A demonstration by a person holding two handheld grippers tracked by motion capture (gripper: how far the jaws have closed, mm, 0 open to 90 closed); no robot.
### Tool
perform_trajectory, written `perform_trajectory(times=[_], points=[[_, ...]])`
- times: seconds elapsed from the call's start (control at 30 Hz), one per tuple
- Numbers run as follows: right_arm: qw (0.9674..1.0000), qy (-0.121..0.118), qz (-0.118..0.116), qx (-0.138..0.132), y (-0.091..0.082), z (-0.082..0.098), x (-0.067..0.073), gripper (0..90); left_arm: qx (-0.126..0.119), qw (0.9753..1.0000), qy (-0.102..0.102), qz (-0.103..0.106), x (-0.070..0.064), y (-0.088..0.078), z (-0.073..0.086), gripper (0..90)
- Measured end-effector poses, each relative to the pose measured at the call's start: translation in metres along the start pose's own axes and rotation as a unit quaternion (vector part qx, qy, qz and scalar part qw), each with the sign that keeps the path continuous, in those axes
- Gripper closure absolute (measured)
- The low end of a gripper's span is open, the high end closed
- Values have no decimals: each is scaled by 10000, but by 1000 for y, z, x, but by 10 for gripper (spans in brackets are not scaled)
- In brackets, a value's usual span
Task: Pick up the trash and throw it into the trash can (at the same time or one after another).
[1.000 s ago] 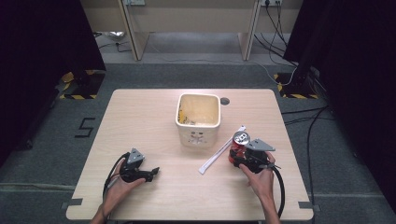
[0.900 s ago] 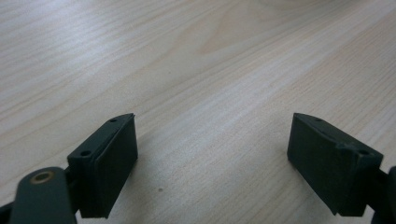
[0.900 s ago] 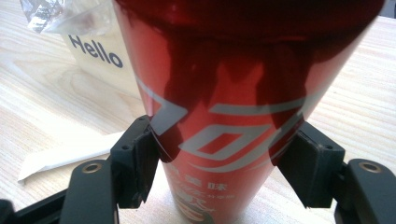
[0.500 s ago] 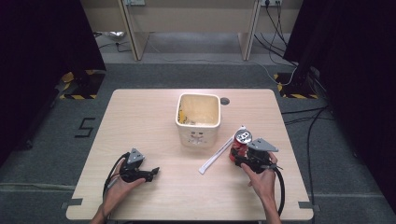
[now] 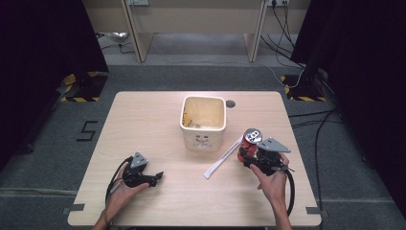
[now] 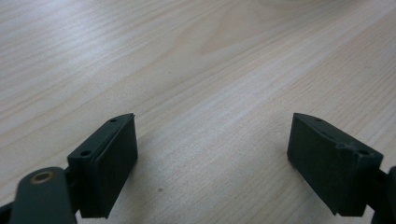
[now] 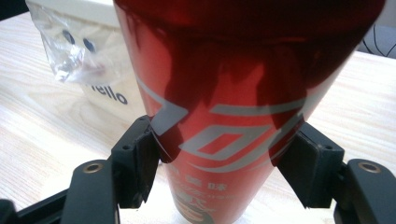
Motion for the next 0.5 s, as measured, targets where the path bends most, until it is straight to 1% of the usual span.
perform_trajectory(times=[0.03, 0.23, 0.27, 0.5], points=[[10000, -12, -10, -31, -1, -4, 0, 339, -1, 10000, 0, 0, 0, 0, 0, 153], [10000, -14, -15, -74, -3, -14, 0, 339, -5, 10000, -4, -1, 0, 0, 0, 153], [10000, -24, -11, -81, -4, -19, -1, 339, -7, 10000, -6, -3, 0, 0, 0, 153], [9999, 29, -12, -118, -7, -28, -3, 339, -1, 10000, -1, 0, 0, 0, 0, 153]])
Point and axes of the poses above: each handheld gripper's, and its own axes: y roughly forward along the jaws, z roughly out of its underside, x roughly to its left, the point moved 10 cm from there along y, roughly forward along the jaws, and after that the axes turned 6 degrees about -x, right-handed, at the moved point
